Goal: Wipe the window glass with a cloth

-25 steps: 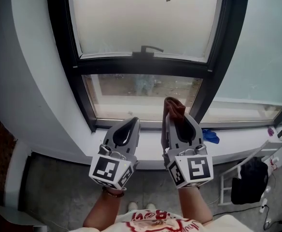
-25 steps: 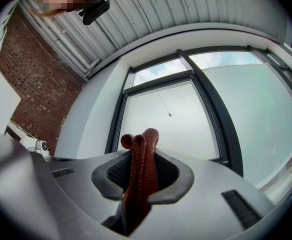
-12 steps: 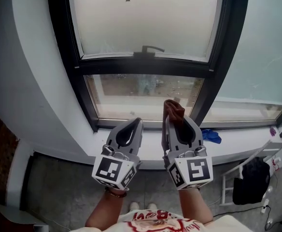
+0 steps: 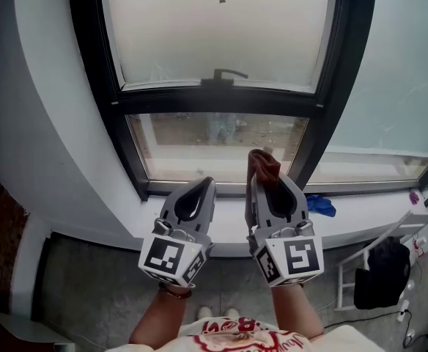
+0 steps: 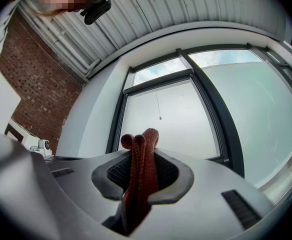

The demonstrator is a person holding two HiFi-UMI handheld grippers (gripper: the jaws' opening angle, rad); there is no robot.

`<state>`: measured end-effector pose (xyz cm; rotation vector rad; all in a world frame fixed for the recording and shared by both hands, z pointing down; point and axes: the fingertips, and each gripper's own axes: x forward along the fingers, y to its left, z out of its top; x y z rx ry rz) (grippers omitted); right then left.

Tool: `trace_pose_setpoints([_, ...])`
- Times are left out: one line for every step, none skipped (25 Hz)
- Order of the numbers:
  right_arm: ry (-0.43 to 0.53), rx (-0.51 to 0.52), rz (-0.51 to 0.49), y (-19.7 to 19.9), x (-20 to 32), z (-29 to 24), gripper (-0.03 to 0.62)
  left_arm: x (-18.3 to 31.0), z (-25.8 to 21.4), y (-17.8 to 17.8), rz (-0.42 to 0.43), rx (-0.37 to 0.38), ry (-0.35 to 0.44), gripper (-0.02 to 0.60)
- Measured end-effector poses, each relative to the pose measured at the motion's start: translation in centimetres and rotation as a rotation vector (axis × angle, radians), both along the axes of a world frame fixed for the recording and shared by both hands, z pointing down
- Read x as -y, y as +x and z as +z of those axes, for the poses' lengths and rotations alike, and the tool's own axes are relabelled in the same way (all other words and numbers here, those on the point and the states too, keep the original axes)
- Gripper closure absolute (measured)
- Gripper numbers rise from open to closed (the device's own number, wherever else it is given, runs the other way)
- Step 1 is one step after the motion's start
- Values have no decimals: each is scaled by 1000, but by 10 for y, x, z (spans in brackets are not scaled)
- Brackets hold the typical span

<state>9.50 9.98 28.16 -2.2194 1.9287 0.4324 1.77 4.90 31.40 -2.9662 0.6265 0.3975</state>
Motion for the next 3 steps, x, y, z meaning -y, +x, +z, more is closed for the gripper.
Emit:
trace_pose_setpoints([1,-1,-1,-1,0,0,505,0,0,1,3,-1,0,561])
trace_pose_setpoints([2,-1,-2,-1,0,-1,505,-1,0,1,6,-2,0,561])
trace_pose_setpoints([3,-2,-4,-2,0,-1,505,-2,0,2,9,-4,0,561])
